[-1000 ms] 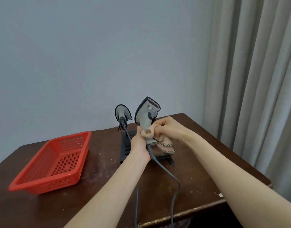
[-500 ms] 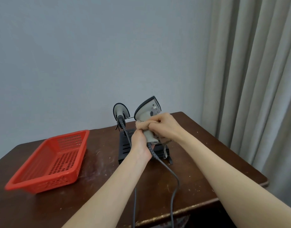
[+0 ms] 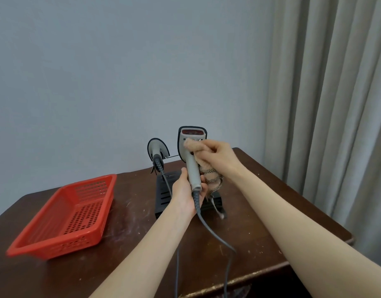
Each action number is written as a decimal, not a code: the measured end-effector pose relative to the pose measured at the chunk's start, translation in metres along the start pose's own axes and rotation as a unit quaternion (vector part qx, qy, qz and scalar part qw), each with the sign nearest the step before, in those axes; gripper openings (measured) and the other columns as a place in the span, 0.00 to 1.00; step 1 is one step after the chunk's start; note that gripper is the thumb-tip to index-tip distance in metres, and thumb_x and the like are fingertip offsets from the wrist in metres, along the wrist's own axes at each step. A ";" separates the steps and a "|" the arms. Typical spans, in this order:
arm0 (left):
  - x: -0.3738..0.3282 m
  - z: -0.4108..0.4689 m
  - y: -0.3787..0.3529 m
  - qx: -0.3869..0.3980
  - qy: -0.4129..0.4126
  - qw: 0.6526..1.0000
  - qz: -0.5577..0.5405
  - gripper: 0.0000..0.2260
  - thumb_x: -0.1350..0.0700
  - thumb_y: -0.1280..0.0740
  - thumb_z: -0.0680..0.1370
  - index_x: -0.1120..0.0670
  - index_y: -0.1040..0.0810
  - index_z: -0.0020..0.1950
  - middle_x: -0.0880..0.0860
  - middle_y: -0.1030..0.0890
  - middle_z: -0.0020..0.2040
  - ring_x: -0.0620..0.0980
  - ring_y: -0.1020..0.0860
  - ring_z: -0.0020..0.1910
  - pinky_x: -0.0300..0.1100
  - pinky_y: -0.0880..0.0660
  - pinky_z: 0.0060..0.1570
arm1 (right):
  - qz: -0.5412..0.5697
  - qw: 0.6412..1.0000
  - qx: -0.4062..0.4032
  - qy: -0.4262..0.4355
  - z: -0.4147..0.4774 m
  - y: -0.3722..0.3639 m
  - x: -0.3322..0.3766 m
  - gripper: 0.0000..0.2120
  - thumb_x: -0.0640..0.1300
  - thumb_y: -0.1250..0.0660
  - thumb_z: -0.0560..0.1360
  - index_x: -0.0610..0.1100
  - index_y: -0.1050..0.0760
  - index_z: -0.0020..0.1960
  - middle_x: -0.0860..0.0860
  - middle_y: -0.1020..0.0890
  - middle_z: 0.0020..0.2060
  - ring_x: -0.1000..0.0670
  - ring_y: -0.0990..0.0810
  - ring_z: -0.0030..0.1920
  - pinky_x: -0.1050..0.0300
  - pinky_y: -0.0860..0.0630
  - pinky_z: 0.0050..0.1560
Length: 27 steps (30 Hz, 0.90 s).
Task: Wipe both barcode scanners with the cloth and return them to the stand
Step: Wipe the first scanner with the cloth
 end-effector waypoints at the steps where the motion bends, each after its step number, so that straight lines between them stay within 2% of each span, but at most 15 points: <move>1: 0.001 -0.001 -0.001 0.005 0.000 1.000 0.001 0.18 0.46 0.42 0.81 0.60 0.26 0.49 0.55 0.25 0.36 0.47 0.26 0.21 0.32 0.32 0.16 | -0.013 1.000 0.014 0.002 -0.003 -0.002 0.000 0.12 0.37 0.33 0.73 0.50 0.19 0.52 0.54 0.17 0.45 0.56 0.20 0.47 0.65 0.24 0.48; 3: -0.001 -0.001 -0.002 0.013 -0.007 1.000 0.014 0.17 0.46 0.42 0.81 0.60 0.25 0.47 0.53 0.24 0.31 0.45 0.27 0.19 0.32 0.33 0.15 | -0.015 0.998 0.057 -0.002 -0.009 -0.002 -0.003 0.13 0.34 0.34 0.72 0.48 0.18 0.49 0.56 0.17 0.40 0.60 0.20 0.42 0.70 0.25 0.41; 6: -0.005 0.001 0.000 0.017 -0.022 0.999 0.046 0.17 0.46 0.40 0.80 0.58 0.25 0.41 0.50 0.26 0.23 0.43 0.31 0.16 0.31 0.34 0.14 | -0.033 0.988 0.153 -0.015 -0.019 -0.004 -0.004 0.11 0.34 0.33 0.71 0.48 0.15 0.44 0.48 0.16 0.37 0.56 0.22 0.36 0.65 0.27 0.39; 9: -0.001 0.001 0.005 0.024 0.003 0.998 0.063 0.18 0.45 0.36 0.78 0.60 0.24 0.44 0.52 0.25 0.25 0.42 0.31 0.15 0.31 0.34 0.14 | -0.068 0.975 0.203 -0.050 -0.022 -0.002 -0.008 0.07 0.36 0.34 0.70 0.35 0.19 0.43 0.44 0.25 0.30 0.53 0.30 0.29 0.60 0.33 0.32; 11: 0.002 -0.001 0.006 0.034 0.013 0.997 0.073 0.16 0.46 0.35 0.77 0.59 0.23 0.46 0.53 0.23 0.29 0.43 0.28 0.17 0.32 0.33 0.14 | -0.071 0.979 0.178 -0.073 -0.019 0.002 -0.011 0.09 0.36 0.36 0.68 0.29 0.23 0.43 0.45 0.27 0.28 0.53 0.32 0.27 0.59 0.34 0.31; 12: 0.002 -0.001 0.006 0.037 0.014 0.996 0.082 0.16 0.45 0.35 0.77 0.59 0.22 0.48 0.53 0.23 0.32 0.44 0.26 0.19 0.32 0.31 0.16 | -0.046 0.987 0.136 -0.076 -0.016 0.005 -0.011 0.08 0.36 0.35 0.68 0.31 0.22 0.41 0.46 0.24 0.29 0.51 0.28 0.29 0.57 0.30 0.34; 14: 0.000 -0.001 0.005 0.030 0.009 0.995 0.099 0.19 0.43 0.35 0.76 0.59 0.23 0.51 0.54 0.23 0.36 0.45 0.23 0.26 0.34 0.27 0.19 | 0.034 0.998 0.002 -0.050 -0.008 0.012 -0.012 0.06 0.36 0.35 0.67 0.39 0.19 0.36 0.47 0.16 0.37 0.49 0.18 0.40 0.56 0.23 0.46; 16: 0.000 -0.002 0.004 0.023 -0.007 0.992 0.121 0.20 0.43 0.35 0.76 0.61 0.24 0.52 0.55 0.23 0.38 0.48 0.23 0.31 0.37 0.24 0.22 | 0.067 0.993 -0.095 -0.018 0.002 0.019 -0.011 0.09 0.35 0.36 0.69 0.46 0.20 0.38 0.49 0.15 0.41 0.50 0.17 0.48 0.56 0.23 0.52; 17: 0.001 -0.003 0.002 0.023 -0.014 0.991 0.130 0.19 0.43 0.36 0.77 0.60 0.24 0.52 0.56 0.23 0.38 0.49 0.24 0.33 0.38 0.23 0.23 | 0.063 0.992 -0.104 -0.015 0.006 0.019 -0.012 0.10 0.34 0.36 0.70 0.48 0.20 0.40 0.50 0.15 0.42 0.51 0.17 0.49 0.56 0.22 0.54; 20: 0.005 -0.005 -0.001 0.042 -0.013 0.992 0.122 0.17 0.45 0.37 0.78 0.59 0.24 0.53 0.56 0.22 0.40 0.50 0.24 0.35 0.39 0.24 0.25 | -0.013 0.999 -0.049 -0.013 0.006 0.010 -0.012 0.11 0.34 0.35 0.70 0.48 0.20 0.45 0.52 0.15 0.43 0.52 0.18 0.50 0.55 0.22 0.56; 22: 0.005 -0.003 -0.001 0.049 -0.013 0.992 0.117 0.16 0.45 0.39 0.79 0.58 0.24 0.54 0.55 0.22 0.41 0.49 0.24 0.36 0.39 0.25 0.25 | -0.043 0.999 -0.013 -0.019 -0.001 0.005 -0.011 0.11 0.34 0.37 0.71 0.46 0.20 0.46 0.56 0.17 0.38 0.56 0.19 0.45 0.61 0.22 0.47; 24: 0.002 0.000 0.000 0.049 -0.011 0.991 0.123 0.16 0.45 0.40 0.80 0.56 0.23 0.54 0.54 0.20 0.40 0.49 0.23 0.35 0.38 0.25 0.25 | -0.037 0.999 0.027 -0.025 -0.009 0.003 -0.008 0.10 0.33 0.38 0.71 0.44 0.20 0.42 0.59 0.21 0.26 0.63 0.23 0.30 0.70 0.28 0.32; 25: -0.001 0.001 0.001 0.046 -0.008 0.991 0.123 0.16 0.44 0.40 0.80 0.56 0.23 0.53 0.53 0.19 0.38 0.49 0.22 0.35 0.37 0.25 0.25 | -0.048 0.997 0.049 -0.032 -0.013 0.002 -0.008 0.09 0.34 0.37 0.71 0.42 0.20 0.41 0.58 0.23 0.23 0.61 0.26 0.24 0.69 0.31 0.27; 27: -0.005 0.004 0.002 0.040 -0.004 0.993 0.112 0.19 0.43 0.41 0.80 0.58 0.22 0.51 0.54 0.18 0.38 0.50 0.21 0.36 0.39 0.23 0.29 | -0.085 0.990 0.101 -0.040 -0.020 -0.002 -0.006 0.07 0.36 0.37 0.68 0.35 0.20 0.40 0.50 0.24 0.25 0.56 0.28 0.24 0.63 0.31 0.27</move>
Point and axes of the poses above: each hand's wrist, its own z-axis towards the middle knuckle, its own y-axis out of the back of the hand, x = y × z, the point moved 2 cm from there along z, towards the middle knuckle
